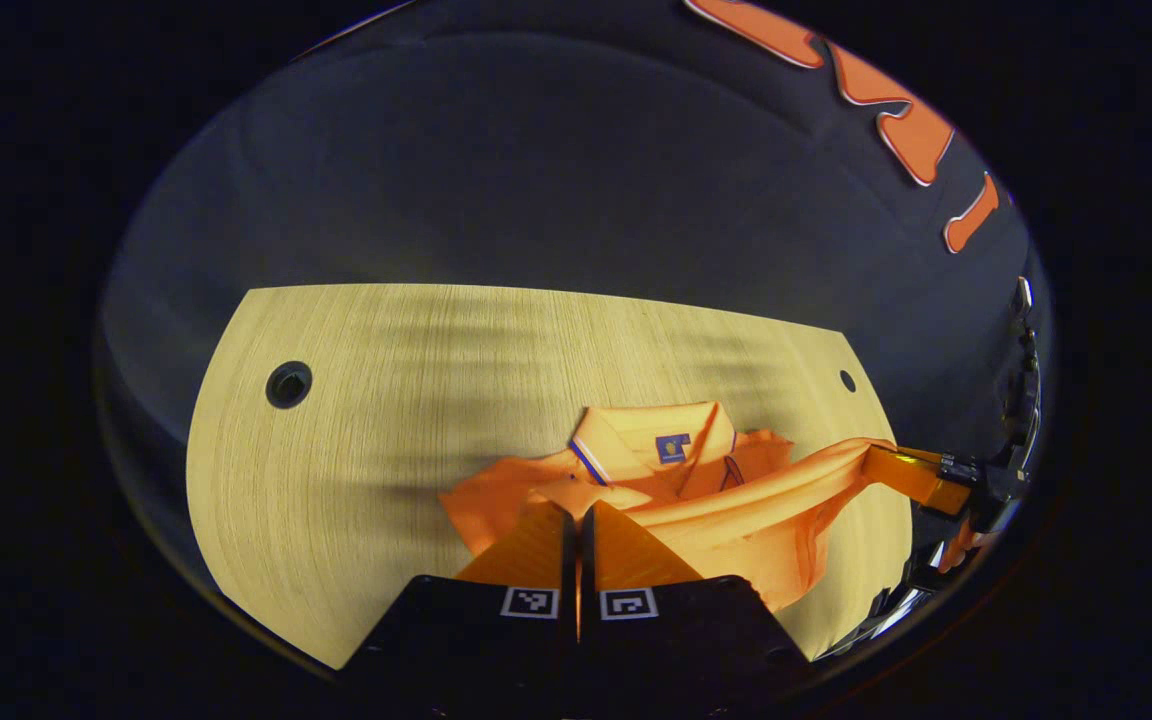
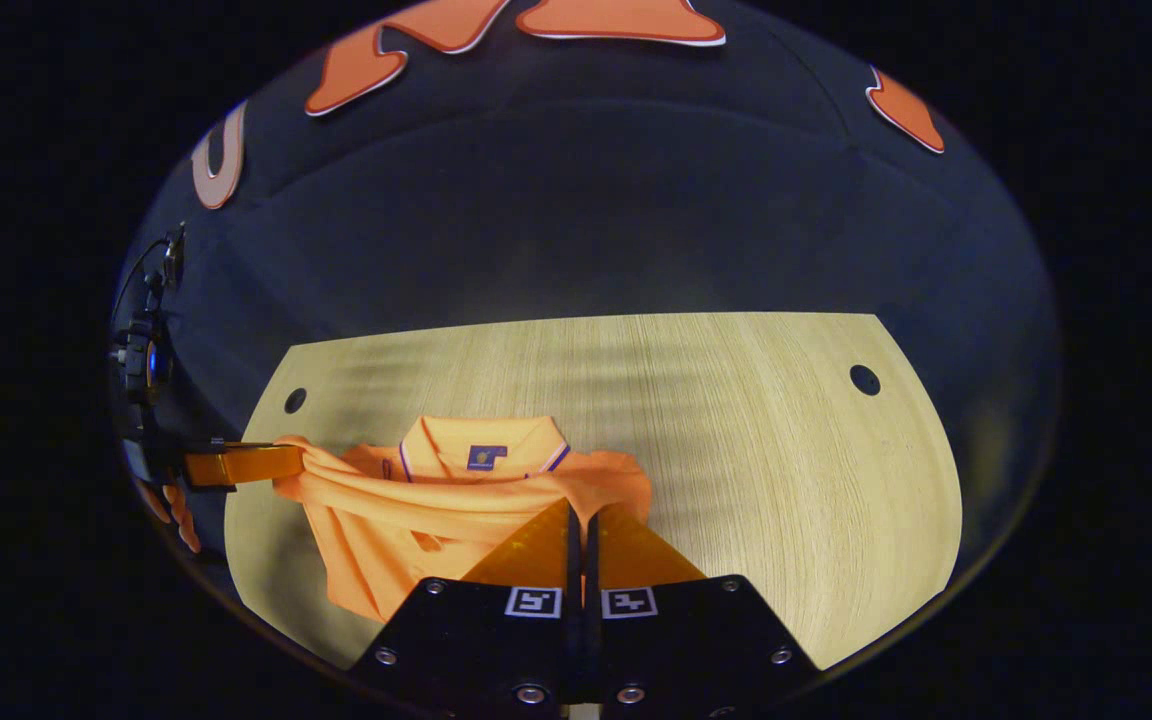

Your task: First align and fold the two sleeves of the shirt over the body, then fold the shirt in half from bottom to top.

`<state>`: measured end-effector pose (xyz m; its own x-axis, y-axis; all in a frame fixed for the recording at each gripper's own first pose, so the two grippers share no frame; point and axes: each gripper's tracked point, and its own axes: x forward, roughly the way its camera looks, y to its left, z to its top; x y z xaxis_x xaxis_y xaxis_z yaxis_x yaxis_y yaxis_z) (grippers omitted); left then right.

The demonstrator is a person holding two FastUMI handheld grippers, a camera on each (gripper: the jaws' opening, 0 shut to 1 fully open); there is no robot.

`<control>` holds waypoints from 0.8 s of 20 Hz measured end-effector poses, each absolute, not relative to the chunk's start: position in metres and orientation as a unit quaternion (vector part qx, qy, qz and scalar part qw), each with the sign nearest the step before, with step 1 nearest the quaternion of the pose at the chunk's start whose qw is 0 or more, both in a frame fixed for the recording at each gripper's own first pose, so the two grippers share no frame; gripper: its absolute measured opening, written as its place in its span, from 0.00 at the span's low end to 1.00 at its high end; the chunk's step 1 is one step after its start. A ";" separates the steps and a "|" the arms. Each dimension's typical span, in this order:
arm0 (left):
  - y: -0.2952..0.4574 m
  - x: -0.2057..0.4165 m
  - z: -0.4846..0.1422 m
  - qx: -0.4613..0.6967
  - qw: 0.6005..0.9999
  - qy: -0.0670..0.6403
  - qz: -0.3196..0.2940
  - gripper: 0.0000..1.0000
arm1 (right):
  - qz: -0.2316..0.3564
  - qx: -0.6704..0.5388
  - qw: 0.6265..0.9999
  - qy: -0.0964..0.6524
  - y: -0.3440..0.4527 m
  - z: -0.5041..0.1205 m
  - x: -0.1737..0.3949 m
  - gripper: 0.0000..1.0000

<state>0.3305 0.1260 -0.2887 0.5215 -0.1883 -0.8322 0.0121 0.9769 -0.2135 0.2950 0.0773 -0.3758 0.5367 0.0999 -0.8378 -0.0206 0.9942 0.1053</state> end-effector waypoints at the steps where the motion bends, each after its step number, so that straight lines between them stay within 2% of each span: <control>1: 0.129 0.337 -0.296 -0.085 0.866 0.490 -0.054 0.01 | 0.033 0.053 0.872 0.485 0.080 -0.381 0.298 0.01; 4: 0.144 0.341 -0.303 -0.066 0.860 0.505 -0.029 0.04 | 0.014 0.064 0.862 0.503 0.078 -0.397 0.308 0.02; 5: 0.144 0.343 -0.303 -0.066 0.864 0.499 -0.026 0.12 | 0.017 0.065 0.865 0.498 0.080 -0.396 0.309 0.04; 7: 0.142 0.339 -0.287 -0.075 0.878 0.473 -0.014 0.90 | 0.019 0.055 0.874 0.482 0.075 -0.384 0.312 0.51; 8: 0.151 0.338 -0.281 -0.071 0.884 0.462 -0.003 0.98 | 0.021 0.052 0.879 0.474 0.074 -0.381 0.309 0.75; 10: 0.145 0.327 -0.267 -0.058 0.896 0.441 0.009 0.97 | 0.023 0.045 0.893 0.448 0.069 -0.365 0.299 0.93; 12: 0.132 0.310 -0.252 -0.047 0.907 0.417 0.012 0.98 | 0.027 0.034 0.907 0.419 0.065 -0.341 0.283 0.97; 16: 0.111 0.262 -0.201 -0.040 0.930 0.364 0.016 0.98 | 0.041 0.014 0.928 0.371 0.061 -0.296 0.244 0.98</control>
<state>0.2623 0.1109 -0.2014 0.7343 -0.0002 -0.6788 -0.0582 0.9963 -0.0633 0.2441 0.0608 -0.2958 0.7212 0.0871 -0.6872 -0.0658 0.9962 0.0572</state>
